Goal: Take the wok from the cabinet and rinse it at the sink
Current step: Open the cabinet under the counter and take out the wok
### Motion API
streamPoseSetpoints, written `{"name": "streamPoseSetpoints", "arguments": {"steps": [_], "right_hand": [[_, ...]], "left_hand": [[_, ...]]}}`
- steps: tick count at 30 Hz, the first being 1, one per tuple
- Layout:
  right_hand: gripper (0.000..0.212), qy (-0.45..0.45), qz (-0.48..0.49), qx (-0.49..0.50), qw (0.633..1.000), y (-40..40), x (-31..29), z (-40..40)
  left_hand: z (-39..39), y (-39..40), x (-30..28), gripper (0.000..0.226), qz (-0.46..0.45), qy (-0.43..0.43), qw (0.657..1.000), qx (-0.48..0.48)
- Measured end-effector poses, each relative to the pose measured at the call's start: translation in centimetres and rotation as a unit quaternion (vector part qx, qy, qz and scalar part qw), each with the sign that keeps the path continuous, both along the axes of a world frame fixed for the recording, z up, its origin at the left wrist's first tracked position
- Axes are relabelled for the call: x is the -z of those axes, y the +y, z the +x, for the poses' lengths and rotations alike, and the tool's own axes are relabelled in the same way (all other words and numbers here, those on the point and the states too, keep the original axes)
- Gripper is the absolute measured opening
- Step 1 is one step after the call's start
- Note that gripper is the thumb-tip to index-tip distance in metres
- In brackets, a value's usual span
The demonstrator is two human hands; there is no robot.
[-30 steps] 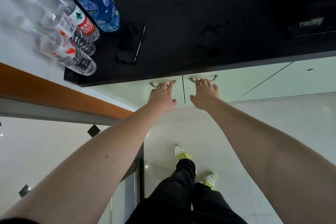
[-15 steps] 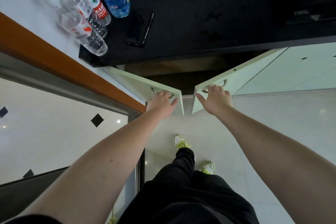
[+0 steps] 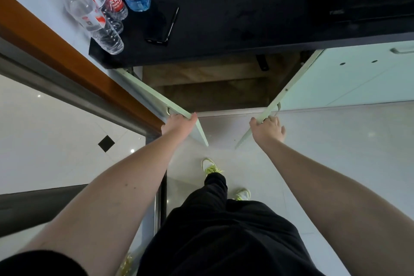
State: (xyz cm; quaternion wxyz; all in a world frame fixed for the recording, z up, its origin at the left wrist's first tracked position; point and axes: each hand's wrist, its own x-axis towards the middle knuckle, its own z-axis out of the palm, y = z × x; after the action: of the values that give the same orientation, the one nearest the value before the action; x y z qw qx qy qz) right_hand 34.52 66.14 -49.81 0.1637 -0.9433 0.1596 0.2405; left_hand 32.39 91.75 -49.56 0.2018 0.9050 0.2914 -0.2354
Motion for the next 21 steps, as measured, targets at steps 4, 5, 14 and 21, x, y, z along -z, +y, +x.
{"name": "streamPoseSetpoints", "arguments": {"steps": [4,5,14,21], "right_hand": [[0.069,-0.060,0.029,0.052,0.996,-2.1,-0.1,-2.3],[0.070,-0.077,0.043,0.061,0.994,-2.9,0.0,-2.9],[0.064,-0.113,-0.110,-0.133,0.979,-11.6,-0.1,-6.0],[0.057,0.029,-0.239,-0.237,0.941,-15.8,-0.9,-8.0]], "left_hand": [[-1.5,-0.3,0.4,0.082,-0.024,-0.036,0.993,-0.108],[-2.1,-0.4,0.5,0.087,-0.020,-0.049,0.992,-0.119],[-6.2,2.6,-0.9,0.062,0.197,-0.085,0.936,0.278],[-7.2,2.5,-2.3,0.040,0.235,0.053,0.851,0.467]]}}
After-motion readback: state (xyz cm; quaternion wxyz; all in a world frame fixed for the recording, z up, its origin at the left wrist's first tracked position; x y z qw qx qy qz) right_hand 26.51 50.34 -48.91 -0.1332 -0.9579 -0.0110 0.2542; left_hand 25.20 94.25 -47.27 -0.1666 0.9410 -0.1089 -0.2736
